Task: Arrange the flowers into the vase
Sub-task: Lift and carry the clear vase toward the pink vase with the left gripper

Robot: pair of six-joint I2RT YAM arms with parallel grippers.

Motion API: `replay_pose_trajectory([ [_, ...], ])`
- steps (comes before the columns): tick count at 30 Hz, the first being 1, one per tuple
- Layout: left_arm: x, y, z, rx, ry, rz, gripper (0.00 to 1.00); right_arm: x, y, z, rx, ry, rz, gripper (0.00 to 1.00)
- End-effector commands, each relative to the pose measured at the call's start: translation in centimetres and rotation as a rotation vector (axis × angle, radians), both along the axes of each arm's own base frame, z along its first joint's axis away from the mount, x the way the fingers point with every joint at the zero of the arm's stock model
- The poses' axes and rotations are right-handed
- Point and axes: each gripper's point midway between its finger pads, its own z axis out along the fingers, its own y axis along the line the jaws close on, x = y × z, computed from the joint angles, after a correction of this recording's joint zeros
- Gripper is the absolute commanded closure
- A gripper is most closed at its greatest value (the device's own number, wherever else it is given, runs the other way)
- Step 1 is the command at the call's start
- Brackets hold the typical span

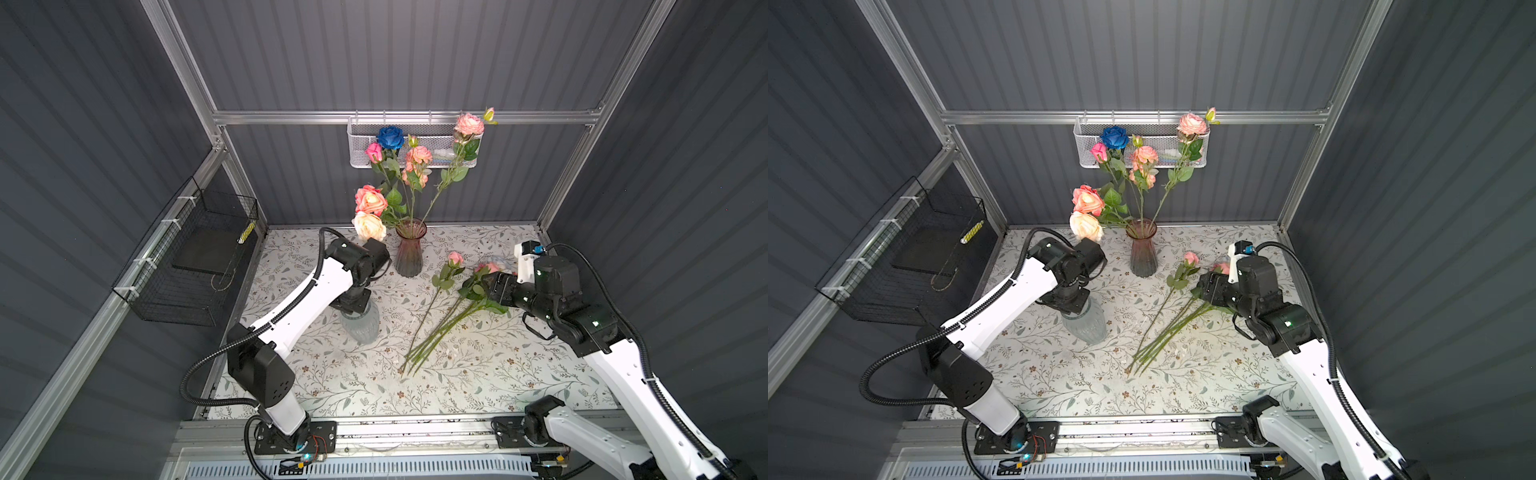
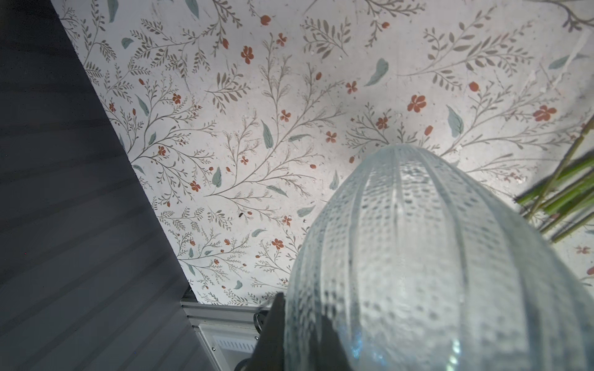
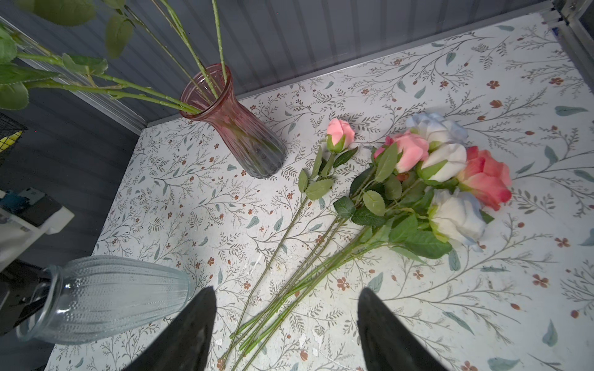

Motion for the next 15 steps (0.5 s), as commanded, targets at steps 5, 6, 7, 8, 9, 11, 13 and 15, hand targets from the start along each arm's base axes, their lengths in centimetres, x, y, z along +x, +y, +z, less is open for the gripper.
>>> replay_pose_trajectory([
  [5, -0.2, -5.0, -0.5, -0.026, -0.043, -0.068, 1.0, 0.0, -0.1, -0.6, 0.005, 0.015, -0.005, 0.29],
  [6, 0.0, -5.5, -0.8, -0.01, -0.039, -0.085, 1.0, -0.1, -0.1, -0.6, 0.005, 0.016, -0.006, 0.29],
  [7, 0.3, -5.8, -1.0, 0.02, -0.043, -0.093, 1.0, -0.1, -0.1, -0.6, 0.004, 0.017, -0.006, 0.29],
  [8, 0.4, -6.3, -1.2, 0.034, -0.042, -0.107, 1.0, -0.2, -0.1, -0.6, 0.004, 0.017, -0.007, 0.29],
  [9, 0.6, -6.6, -1.3, 0.041, -0.04, -0.119, 1.0, -0.2, -0.2, -0.6, 0.003, 0.017, -0.01, 0.29],
  [11, 1.1, -7.1, -1.2, 0.054, -0.057, -0.133, 1.0, -0.3, -0.4, -0.8, -0.001, 0.021, -0.016, 0.29],
  [13, 1.6, -7.6, -1.1, 0.048, -0.069, -0.143, 1.0, -0.4, -0.4, -0.9, -0.003, 0.024, -0.018, 0.29],
  [15, 1.8, -8.0, -1.1, 0.052, -0.069, -0.152, 1.0, -0.4, -0.5, -1.0, -0.007, 0.027, -0.02, 0.29],
])
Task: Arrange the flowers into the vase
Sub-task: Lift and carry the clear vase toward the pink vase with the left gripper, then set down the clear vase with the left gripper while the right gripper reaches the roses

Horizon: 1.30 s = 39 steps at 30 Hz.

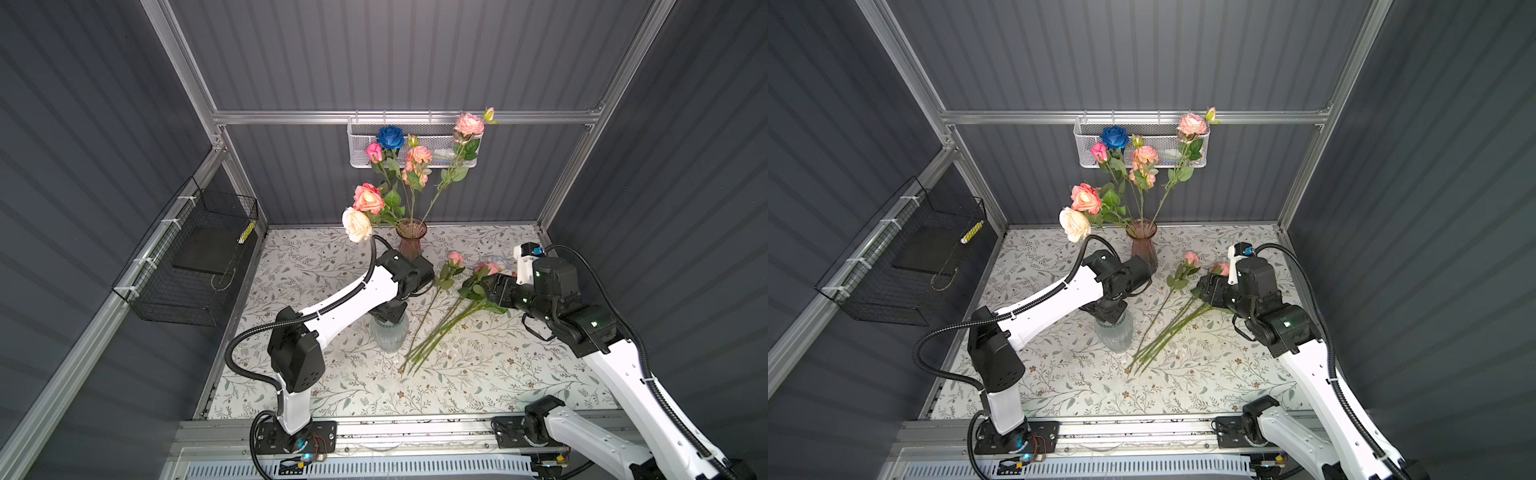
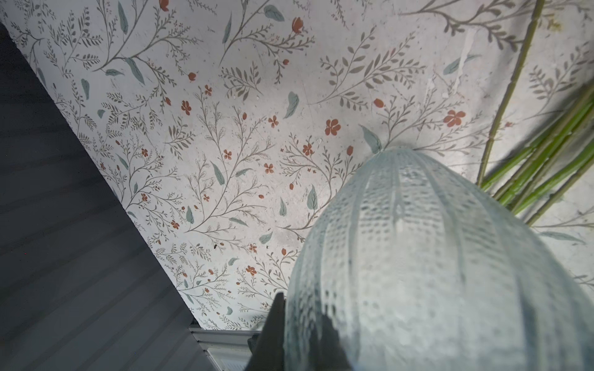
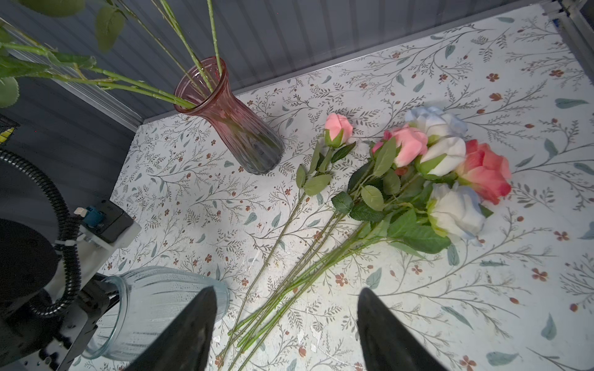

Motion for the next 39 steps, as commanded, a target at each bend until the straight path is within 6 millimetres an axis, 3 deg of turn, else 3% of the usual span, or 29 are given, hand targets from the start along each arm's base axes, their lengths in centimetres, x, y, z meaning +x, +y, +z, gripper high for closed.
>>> replay_pose_trajectory([
  [1, 1.2, -0.7, 1.5, -0.019, -0.061, -0.015, 1.0, -0.3, -0.5, -0.6, -0.004, 0.016, -0.019, 0.29],
  [5, 1.3, -1.4, 0.8, -0.003, -0.029, -0.035, 0.98, -0.2, -0.5, -0.7, -0.007, 0.02, -0.023, 0.29],
  [8, 1.3, -1.7, 0.7, -0.006, -0.017, -0.053, 0.8, -0.2, -0.6, -0.7, -0.015, 0.018, -0.028, 0.29],
  [11, 1.6, -1.6, 1.1, 0.002, -0.03, -0.063, 0.67, -0.2, -0.7, -0.8, -0.014, 0.019, -0.029, 0.29],
  [13, 1.6, -1.6, 1.4, 0.004, -0.036, -0.072, 0.65, -0.2, -0.7, -1.0, -0.015, 0.025, -0.031, 0.28],
  [21, 1.9, -0.8, 5.0, -0.012, -0.118, -0.087, 0.44, 0.2, -0.6, -2.0, -0.015, 0.051, -0.045, 0.29],
  [24, 1.4, 0.0, 6.8, -0.04, -0.154, -0.107, 0.33, 0.6, -0.5, -3.3, -0.011, 0.079, -0.059, 0.31],
  [27, 0.8, 0.6, 8.7, -0.106, -0.207, -0.14, 0.28, 1.1, 0.1, -4.9, 0.005, 0.122, -0.052, 0.36],
  [34, -0.4, 1.3, 12.8, -0.293, -0.342, -0.162, 0.26, 3.1, 2.0, -7.9, 0.063, 0.196, -0.043, 0.55],
  [39, -0.9, 5.1, 14.7, -0.391, -0.578, -0.043, 0.28, 5.1, 2.8, -12.7, 0.077, 0.301, -0.075, 0.69],
])
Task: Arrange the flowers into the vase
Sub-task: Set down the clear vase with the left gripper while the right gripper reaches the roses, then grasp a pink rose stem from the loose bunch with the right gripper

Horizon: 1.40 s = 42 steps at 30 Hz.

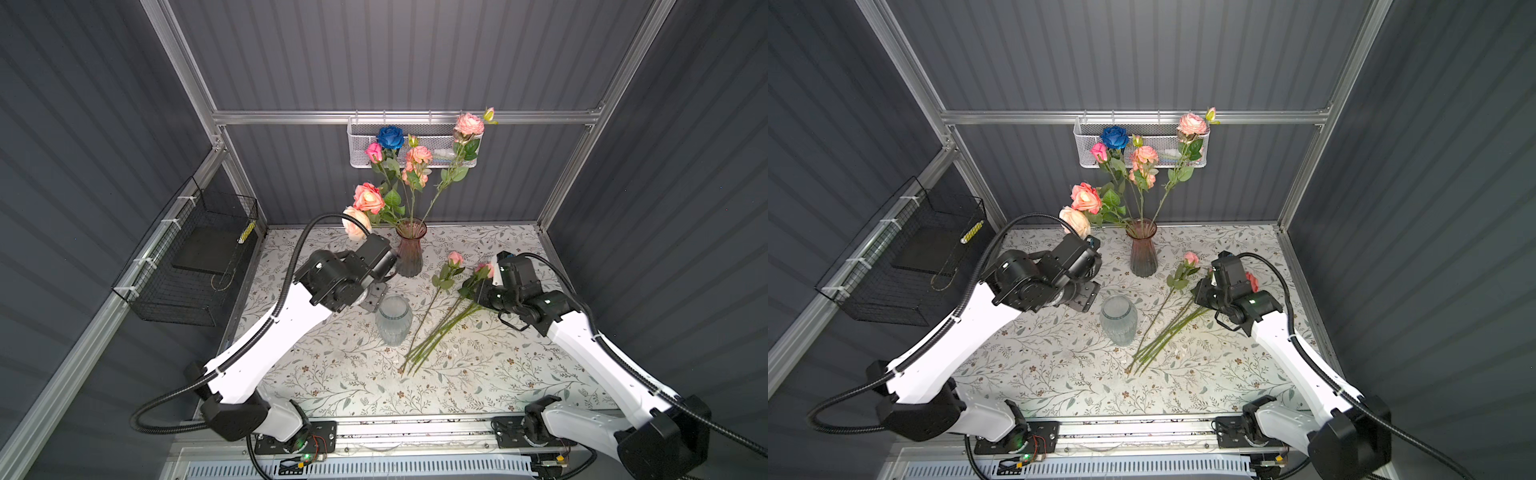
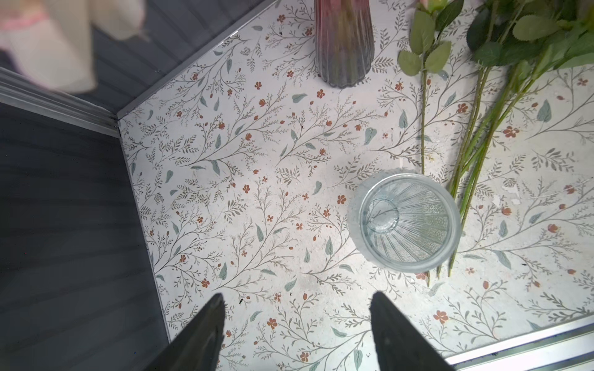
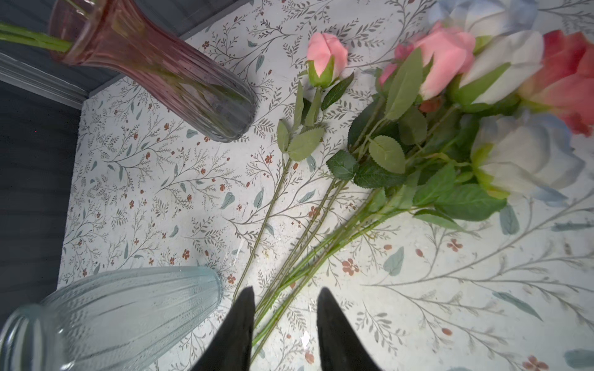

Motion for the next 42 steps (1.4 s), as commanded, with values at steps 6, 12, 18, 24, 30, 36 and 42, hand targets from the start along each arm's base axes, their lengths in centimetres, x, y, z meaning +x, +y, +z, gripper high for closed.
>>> replay_pose_trajectory([
  [6, -0.1, 7.9, -0.1, -0.26, -0.426, 0.35, 0.09, 3.4, 1.6, -8.8, 0.127, 0.199, -0.039, 0.68],
  [12, 4.3, 10.5, -3.3, -0.339, -0.341, 0.508, 0.06, 5.1, 2.5, -11.6, 0.153, 0.267, -0.02, 0.68],
  [18, 8.6, 13.1, -3.3, -0.479, -0.299, 0.568, 0.04, 5.7, 3.1, -13.8, 0.189, 0.31, -0.032, 0.7],
  [24, 10.2, 12.1, -4.5, -0.451, -0.27, 0.52, 0.02, 6.2, 3.2, -15.0, 0.18, 0.345, -0.047, 0.81],
  [30, 10.2, 11.8, -5.2, -0.442, -0.268, 0.487, 0.01, 5.8, 3.0, -13.1, 0.197, 0.298, -0.051, 0.94],
  [36, 10.3, 11.3, -5.3, -0.46, -0.272, 0.457, 0.01, 5.9, 2.9, -9.5, 0.236, 0.21, -0.054, 0.99],
  [42, 10.1, 11.6, -5.5, -0.46, -0.282, 0.463, 0.01, 5.2, 1.6, -2.4, 0.173, 0.026, -0.057, 0.99],
])
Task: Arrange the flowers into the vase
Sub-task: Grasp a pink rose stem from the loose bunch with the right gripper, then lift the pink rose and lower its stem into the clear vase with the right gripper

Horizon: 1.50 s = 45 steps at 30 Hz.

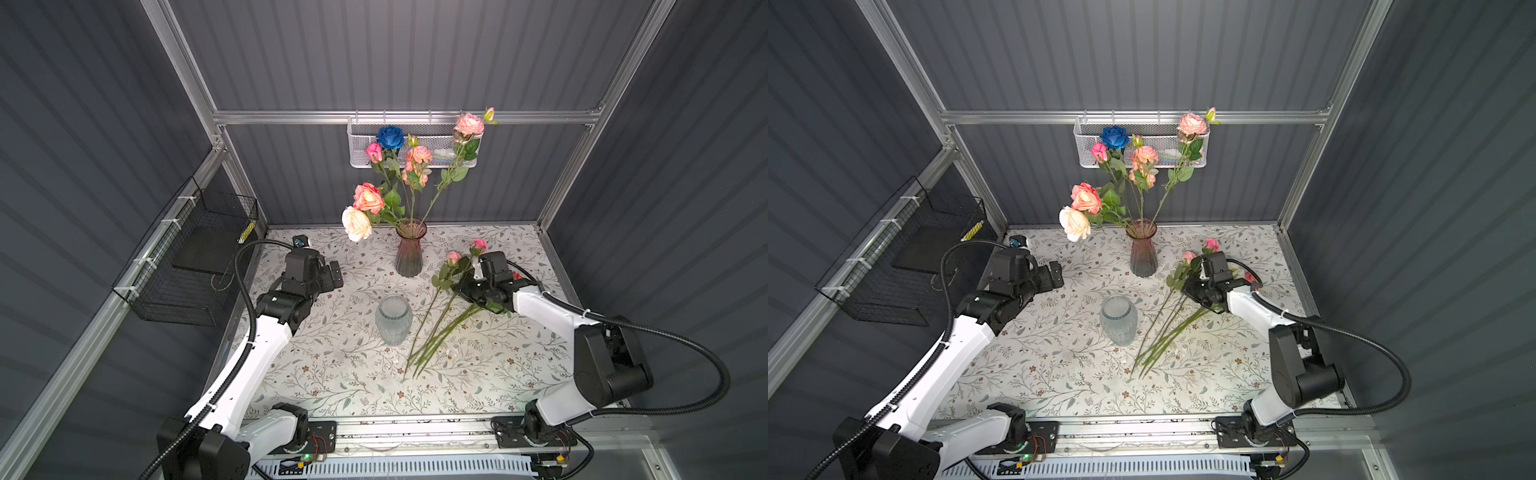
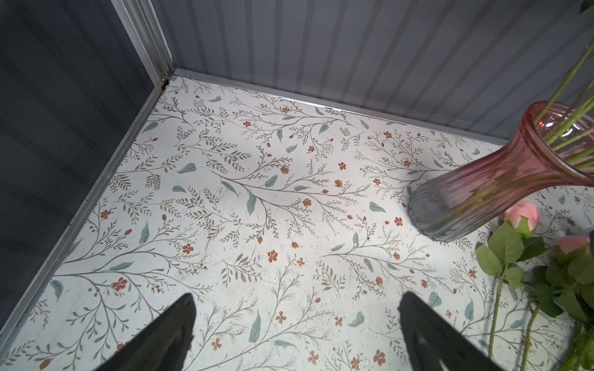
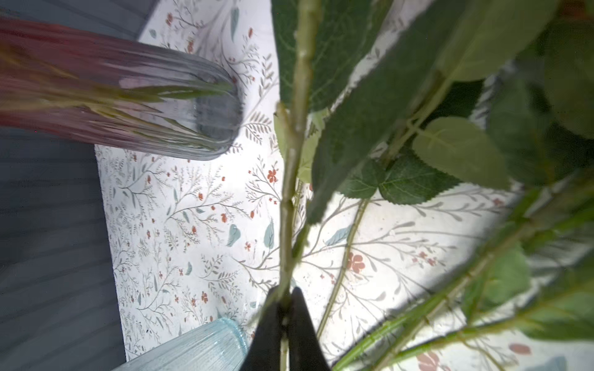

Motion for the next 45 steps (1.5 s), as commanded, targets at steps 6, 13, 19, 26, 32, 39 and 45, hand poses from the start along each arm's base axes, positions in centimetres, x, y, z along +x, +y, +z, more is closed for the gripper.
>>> replay_pose_trajectory([
  [6, -0.4, 0.5, 0.9, -0.002, -0.053, 0.007, 0.01, -2.1, -2.6, 11.0, -0.136, -0.305, -0.036, 0.99],
  [13, -0.5, 0.8, 1.0, 0.003, -0.057, 0.017, 0.01, -4.9, -2.7, 22.0, -0.242, -0.583, -0.007, 0.98],
  [19, -0.5, 0.6, 1.0, -0.002, -0.057, 0.011, 0.01, -5.6, -2.5, 29.6, -0.218, -0.74, -0.035, 1.0],
  [26, -0.6, 0.8, 1.0, 0.007, -0.057, 0.017, 0.01, -5.5, 2.7, 34.1, -0.134, -0.826, 0.079, 1.0],
  [32, -0.6, 0.6, 1.0, 0.001, -0.056, 0.007, 0.01, -5.3, 7.1, 34.3, -0.133, -0.835, 0.179, 1.0],
  [39, -0.6, 0.4, 0.8, -0.008, -0.054, 0.001, 0.01, -4.2, 10.8, 30.4, -0.188, -0.822, 0.231, 0.99],
  [45, -0.5, 0.3, 0.5, -0.009, -0.044, -0.006, 0.01, -4.3, 13.5, 24.8, -0.167, -0.71, 0.296, 0.93],
])
